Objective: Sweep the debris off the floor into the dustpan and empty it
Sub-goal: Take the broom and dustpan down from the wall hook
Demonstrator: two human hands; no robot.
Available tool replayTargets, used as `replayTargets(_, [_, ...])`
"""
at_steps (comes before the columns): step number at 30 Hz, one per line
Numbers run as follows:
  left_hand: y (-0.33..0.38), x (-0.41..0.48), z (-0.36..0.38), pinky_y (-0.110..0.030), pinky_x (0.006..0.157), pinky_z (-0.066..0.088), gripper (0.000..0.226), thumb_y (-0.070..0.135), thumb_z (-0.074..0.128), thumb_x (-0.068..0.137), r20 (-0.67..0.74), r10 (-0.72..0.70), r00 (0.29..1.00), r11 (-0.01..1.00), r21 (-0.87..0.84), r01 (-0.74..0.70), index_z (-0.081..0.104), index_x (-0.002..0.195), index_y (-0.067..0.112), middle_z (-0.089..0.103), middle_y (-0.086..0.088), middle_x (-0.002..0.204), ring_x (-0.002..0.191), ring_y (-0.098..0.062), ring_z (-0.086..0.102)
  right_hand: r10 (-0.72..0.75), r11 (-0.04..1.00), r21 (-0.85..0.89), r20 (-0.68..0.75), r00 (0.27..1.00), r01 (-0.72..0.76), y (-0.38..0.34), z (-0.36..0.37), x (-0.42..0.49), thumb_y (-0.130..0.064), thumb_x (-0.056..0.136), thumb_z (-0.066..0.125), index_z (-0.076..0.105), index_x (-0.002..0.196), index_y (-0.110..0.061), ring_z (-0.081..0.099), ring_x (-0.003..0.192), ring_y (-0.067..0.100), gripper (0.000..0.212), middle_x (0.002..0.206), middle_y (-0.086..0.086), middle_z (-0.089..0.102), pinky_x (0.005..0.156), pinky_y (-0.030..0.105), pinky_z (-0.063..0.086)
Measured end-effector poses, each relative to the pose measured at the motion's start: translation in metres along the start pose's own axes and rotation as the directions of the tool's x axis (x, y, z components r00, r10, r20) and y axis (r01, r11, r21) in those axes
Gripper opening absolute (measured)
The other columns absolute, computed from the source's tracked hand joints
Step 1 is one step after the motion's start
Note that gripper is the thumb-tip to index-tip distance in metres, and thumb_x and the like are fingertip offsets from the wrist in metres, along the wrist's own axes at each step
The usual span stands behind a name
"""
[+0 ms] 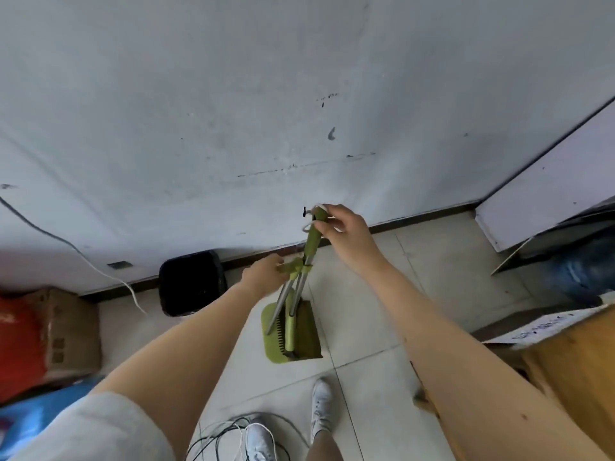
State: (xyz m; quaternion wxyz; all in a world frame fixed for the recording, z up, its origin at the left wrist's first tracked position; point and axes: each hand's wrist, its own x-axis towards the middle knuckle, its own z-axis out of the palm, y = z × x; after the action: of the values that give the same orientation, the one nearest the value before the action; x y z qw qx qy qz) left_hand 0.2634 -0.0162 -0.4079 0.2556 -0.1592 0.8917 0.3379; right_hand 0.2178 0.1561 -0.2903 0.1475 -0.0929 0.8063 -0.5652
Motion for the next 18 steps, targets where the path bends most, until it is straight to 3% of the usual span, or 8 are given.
replayTargets(3, [-0.014,0.007,0.026,-0.037,0.084,0.038,0.025,0.043,0.056,0.089,-0.025,-0.037,0.999,0.989,0.146,0.04,0.058,0.103,0.023,0.064,0.0,0.104,0.102,-0.026,0.059,0.034,0.999,0.018,0.018,0.999,-0.034,0.018,0.007,0.0,-0.002,0.093,0.06,0.062,0.122,-0.002,0.065,0.104,0.012,0.029,0.116,0.005,0.064,0.1,0.032,0.049])
replayTargets(6, [-0.019,0.012,0.038,-0.038,0.075,0.035,0.029,0.051,0.052,0.089,-0.117,-0.041,0.992,0.959,0.276,0.072,0.05,0.089,0.022,0.06,-0.001,0.096,0.092,-0.026,0.06,-0.016,1.0,-0.016,0.078,0.997,0.018,0.025,0.016,0.006,-0.007,0.093,0.061,0.062,0.123,-0.007,0.061,0.112,0.015,0.029,0.119,0.003,0.061,0.097,0.026,0.05])
replayTargets(9, [-0.022,0.012,0.047,-0.037,0.068,0.047,0.035,0.054,0.048,0.091,-0.092,0.003,0.996,0.957,0.29,0.024,0.046,0.09,0.019,0.061,-0.004,0.096,0.088,-0.028,0.061,0.022,0.999,-0.044,0.16,0.987,-0.015,0.035,0.025,0.01,-0.015,0.087,0.067,0.06,0.107,-0.02,0.064,0.103,0.014,0.022,0.108,-0.001,0.065,0.089,0.027,0.053])
replayTargets(13, [-0.022,0.0,0.063,-0.034,0.061,0.045,0.034,0.055,0.044,0.093,-0.089,0.053,0.995,0.968,0.251,-0.029,0.042,0.087,0.021,0.062,-0.003,0.086,0.08,-0.028,0.061,0.083,0.994,-0.091,0.223,0.971,-0.063,0.048,0.034,0.009,-0.017,0.085,0.068,0.061,0.087,-0.02,0.063,0.084,0.01,0.008,0.088,-0.005,0.067,0.074,0.024,0.048])
replayTargets(18, [-0.011,-0.006,0.063,-0.034,0.056,0.043,0.035,0.055,0.042,0.094,-0.12,0.137,0.983,0.957,0.273,-0.1,0.045,0.094,0.02,0.058,0.002,0.079,0.073,-0.026,0.06,0.068,0.993,-0.11,0.265,0.962,-0.04,0.049,0.018,0.02,-0.014,0.085,0.065,0.054,0.087,-0.014,0.063,0.077,0.014,0.011,0.083,0.006,0.066,0.073,0.03,0.051])
